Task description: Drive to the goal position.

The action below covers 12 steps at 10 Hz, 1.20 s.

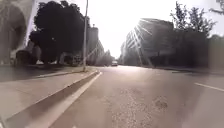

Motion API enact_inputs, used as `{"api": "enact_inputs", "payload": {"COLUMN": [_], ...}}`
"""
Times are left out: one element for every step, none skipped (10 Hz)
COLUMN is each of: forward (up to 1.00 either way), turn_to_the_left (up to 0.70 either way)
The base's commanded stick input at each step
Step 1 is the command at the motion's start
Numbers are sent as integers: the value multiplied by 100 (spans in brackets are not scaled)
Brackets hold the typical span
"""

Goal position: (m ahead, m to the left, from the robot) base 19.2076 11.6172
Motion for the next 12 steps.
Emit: {"api": "enact_inputs", "payload": {"forward": [70,70,70,70,70,70,70,70,70,70,70,70], "turn_to_the_left": [0,0,0,0,0,0,0,0,0,0,0,0]}}
